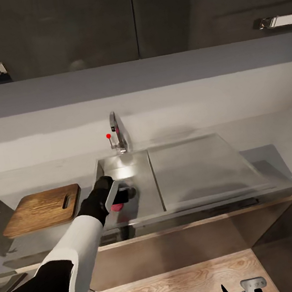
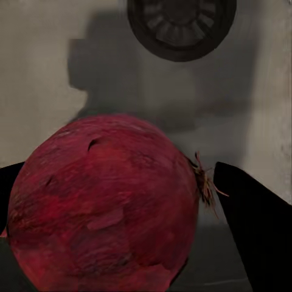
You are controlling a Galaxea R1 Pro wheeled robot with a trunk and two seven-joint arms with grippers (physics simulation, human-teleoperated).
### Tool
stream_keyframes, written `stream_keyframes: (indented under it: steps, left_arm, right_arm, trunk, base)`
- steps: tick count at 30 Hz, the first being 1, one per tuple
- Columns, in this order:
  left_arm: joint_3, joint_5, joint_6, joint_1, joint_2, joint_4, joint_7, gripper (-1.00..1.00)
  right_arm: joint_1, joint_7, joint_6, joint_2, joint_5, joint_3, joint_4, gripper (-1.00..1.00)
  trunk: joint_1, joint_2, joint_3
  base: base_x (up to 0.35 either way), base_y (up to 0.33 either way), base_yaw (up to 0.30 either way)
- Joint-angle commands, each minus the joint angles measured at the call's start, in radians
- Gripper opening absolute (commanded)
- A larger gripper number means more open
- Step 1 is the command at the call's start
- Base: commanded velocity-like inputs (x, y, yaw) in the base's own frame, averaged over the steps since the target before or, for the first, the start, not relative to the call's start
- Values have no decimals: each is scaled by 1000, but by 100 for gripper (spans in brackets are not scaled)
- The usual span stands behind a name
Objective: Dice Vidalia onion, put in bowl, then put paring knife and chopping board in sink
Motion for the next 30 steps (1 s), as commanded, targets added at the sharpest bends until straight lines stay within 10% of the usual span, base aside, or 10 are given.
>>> stream_keyframes:
  steps: [1, 13, 25, 30]
  left_arm:
    - [-4, 10, 4, 0, 0, -25, 8, -100]
    - [-7, 13, 6, 8, -1, -264, 4, -100]
    - [-109, 14, 7, 251, 7, -823, 2, -100]
    - [-111, 14, 8, 268, 7, -879, 2, -100]
  right_arm:
    - [-1, 9, -4, 2, 8, -8, -1, 100]
    - [-1, 9, -5, 2, 8, -7, -1, 100]
    - [-1, 9, -6, 3, 8, -7, -1, 100]
    - [-1, 9, -6, 3, 8, -6, -1, 100]
  trunk:
    - [0, -1, 0]
    - [0, -1, 19]
    - [0, -1, 38]
    - [0, -1, 46]
  base:
    - [0, 0, 0]
    - [0, 0, 0]
    - [0, 0, 0]
    - [-147, 87, 0]
